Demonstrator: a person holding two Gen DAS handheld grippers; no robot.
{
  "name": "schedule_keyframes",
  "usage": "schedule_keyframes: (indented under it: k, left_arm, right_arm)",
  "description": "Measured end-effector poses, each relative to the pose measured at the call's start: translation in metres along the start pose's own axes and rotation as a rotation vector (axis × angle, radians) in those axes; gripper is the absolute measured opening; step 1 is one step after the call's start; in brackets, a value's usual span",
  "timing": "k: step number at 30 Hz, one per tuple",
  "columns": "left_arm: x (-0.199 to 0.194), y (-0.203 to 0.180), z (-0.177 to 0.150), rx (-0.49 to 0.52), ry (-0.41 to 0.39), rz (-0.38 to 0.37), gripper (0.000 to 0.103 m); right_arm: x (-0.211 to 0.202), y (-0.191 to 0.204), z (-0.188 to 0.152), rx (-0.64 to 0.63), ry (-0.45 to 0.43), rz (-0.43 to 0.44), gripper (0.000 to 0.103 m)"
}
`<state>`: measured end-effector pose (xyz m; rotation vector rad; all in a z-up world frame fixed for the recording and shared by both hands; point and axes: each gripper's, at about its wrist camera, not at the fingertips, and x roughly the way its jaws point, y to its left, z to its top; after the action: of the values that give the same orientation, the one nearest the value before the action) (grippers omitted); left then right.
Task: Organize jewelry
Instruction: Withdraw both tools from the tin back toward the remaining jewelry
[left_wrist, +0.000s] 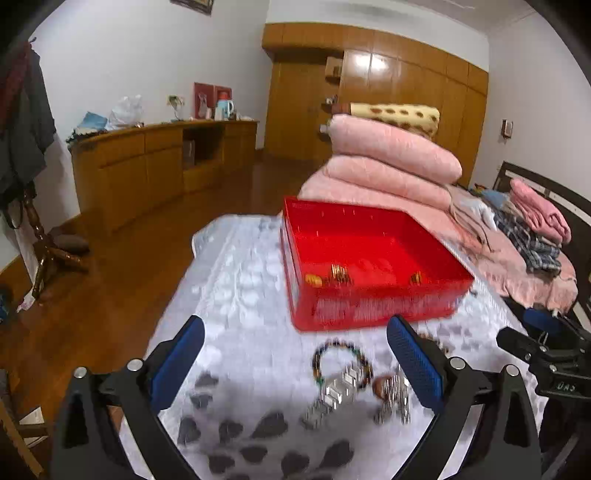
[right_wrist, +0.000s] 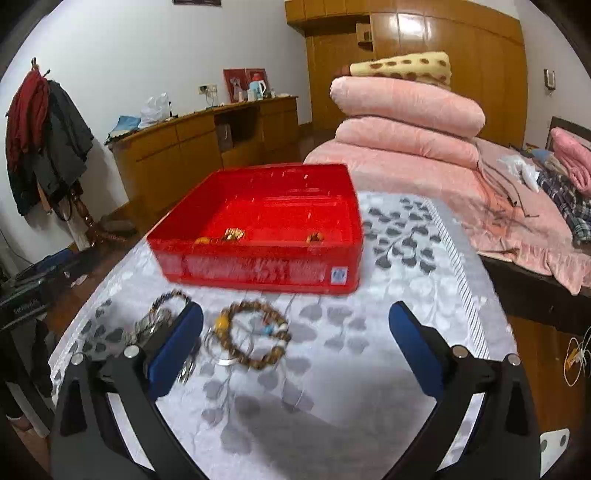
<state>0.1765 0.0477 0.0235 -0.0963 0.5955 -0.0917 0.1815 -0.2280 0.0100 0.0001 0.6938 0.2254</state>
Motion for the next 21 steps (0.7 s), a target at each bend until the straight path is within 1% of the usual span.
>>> schedule_keyframes:
  k: [4,10,13,15,21]
  left_arm:
    - [-0.001,-0.003,-0.017,0.004,0.035,-0.006,0.097]
    - [0.007,-0.013,-0.038,0.046,0.09,0.0,0.097]
    - [0.013,-0.015,-0.042,0.049,0.112,0.003,0.097]
    - [0.015,-0.015,-0.043,0.042,0.124,-0.008,0.097]
    - [0.024,-0.018,-0.045,0.048,0.158,-0.037,0.096]
  right_arm:
    - [0.003,0.006,-0.01,-0.002,0.027,0.012,0.098]
    - [0.019,0.012,-0.024,0.016,0.093,0.03,0.097]
    - [0.027,0.012,-0.028,0.031,0.122,0.041,0.097]
    - [0.031,0.013,-0.029,0.035,0.136,0.039,0.097]
    - [0.031,0.013,-0.029,0.033,0.131,0.047,0.097]
